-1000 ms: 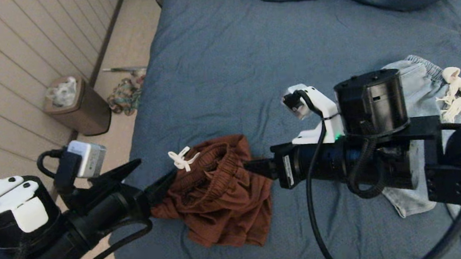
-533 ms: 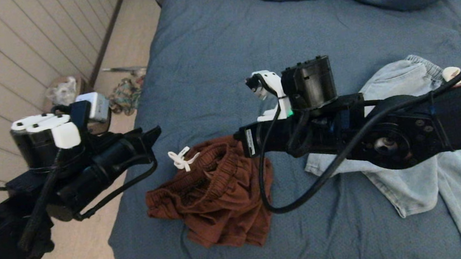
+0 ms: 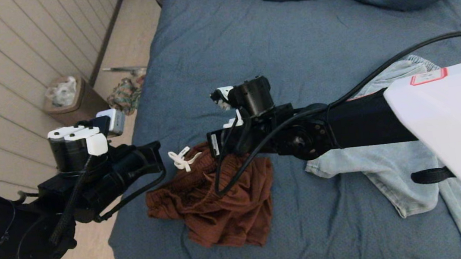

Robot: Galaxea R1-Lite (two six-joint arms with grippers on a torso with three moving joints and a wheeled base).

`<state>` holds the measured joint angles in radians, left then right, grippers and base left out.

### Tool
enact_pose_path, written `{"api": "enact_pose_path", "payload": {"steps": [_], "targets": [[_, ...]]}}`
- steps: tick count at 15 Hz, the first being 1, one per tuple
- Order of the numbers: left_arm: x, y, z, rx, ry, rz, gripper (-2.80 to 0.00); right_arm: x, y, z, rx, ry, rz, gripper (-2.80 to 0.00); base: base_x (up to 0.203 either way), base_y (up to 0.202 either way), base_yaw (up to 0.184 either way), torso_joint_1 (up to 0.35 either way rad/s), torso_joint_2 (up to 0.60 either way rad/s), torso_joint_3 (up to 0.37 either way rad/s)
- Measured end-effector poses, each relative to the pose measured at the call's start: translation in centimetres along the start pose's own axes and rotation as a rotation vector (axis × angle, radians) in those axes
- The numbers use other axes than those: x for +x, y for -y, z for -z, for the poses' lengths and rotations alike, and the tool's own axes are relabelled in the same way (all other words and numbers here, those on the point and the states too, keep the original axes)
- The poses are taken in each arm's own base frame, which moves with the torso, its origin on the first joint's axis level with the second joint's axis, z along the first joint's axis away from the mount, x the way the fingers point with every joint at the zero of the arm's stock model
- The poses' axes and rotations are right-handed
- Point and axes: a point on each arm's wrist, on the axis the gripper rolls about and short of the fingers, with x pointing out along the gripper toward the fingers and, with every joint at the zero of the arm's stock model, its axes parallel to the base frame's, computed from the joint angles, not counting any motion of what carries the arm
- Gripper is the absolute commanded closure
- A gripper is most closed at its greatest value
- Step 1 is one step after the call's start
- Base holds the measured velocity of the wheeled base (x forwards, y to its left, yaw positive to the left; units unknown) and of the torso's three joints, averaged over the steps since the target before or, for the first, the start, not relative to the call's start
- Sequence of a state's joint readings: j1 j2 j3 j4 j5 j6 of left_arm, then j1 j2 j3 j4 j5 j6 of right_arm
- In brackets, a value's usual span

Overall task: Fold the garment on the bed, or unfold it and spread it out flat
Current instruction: Fold the brown shorts

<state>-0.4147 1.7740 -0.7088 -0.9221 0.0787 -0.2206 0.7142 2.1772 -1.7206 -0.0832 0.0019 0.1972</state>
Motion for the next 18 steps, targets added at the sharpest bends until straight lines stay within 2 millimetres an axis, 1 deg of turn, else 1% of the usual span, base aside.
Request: {"api": "enact_pose_path", "payload": {"steps": [2,4,8,10,12,14,15,18], "targets": [[0.0,-0.1,0.2,0.000,-0.008,-0.002,0.00,0.4,0.1,1.7,-0.001,-0.061,0.007,0.00,0.000,0.000,0.000,0.000,0.00,0.000],[-0.1,-0.1,0.3,-0.004,0.001,-0.001,0.00,-0.4,0.0,3.3,-0.005,-0.120,0.009,0.00,0.000,0.000,0.000,0.000,0.00,0.000],[-0.1,-0.1,0.4,-0.007,0.042,0.003,0.00,-4.6,-0.6,5.9,-0.019,-0.214,-0.008,0.00,0.000,0.000,0.000,0.000,0.00,0.000],[-0.1,-0.2,0.6,-0.006,0.035,0.002,0.00,-6.6,-1.0,6.5,-0.026,-0.196,-0.029,0.00,0.000,0.000,0.000,0.000,0.00,0.000],[-0.1,-0.2,0.7,-0.006,0.031,0.003,0.00,-7.9,-1.7,7.4,-0.039,-0.184,-0.058,0.00,0.000,0.000,0.000,0.000,0.00,0.000],[-0.1,-0.2,0.8,-0.006,0.030,0.004,0.00,-8.5,-2.7,8.8,-0.050,-0.224,-0.103,0.00,0.000,0.000,0.000,0.000,0.00,0.000],[-0.1,-0.2,0.8,-0.006,0.029,0.005,0.00,-8.5,-3.1,9.5,-0.053,-0.250,-0.124,0.00,0.000,0.000,0.000,0.000,0.00,0.000],[-0.1,-0.2,0.8,-0.007,0.028,0.005,0.00,-7.7,-3.8,12.4,-0.063,-0.325,-0.154,0.00,0.000,0.000,0.000,0.000,0.00,0.000]]}}
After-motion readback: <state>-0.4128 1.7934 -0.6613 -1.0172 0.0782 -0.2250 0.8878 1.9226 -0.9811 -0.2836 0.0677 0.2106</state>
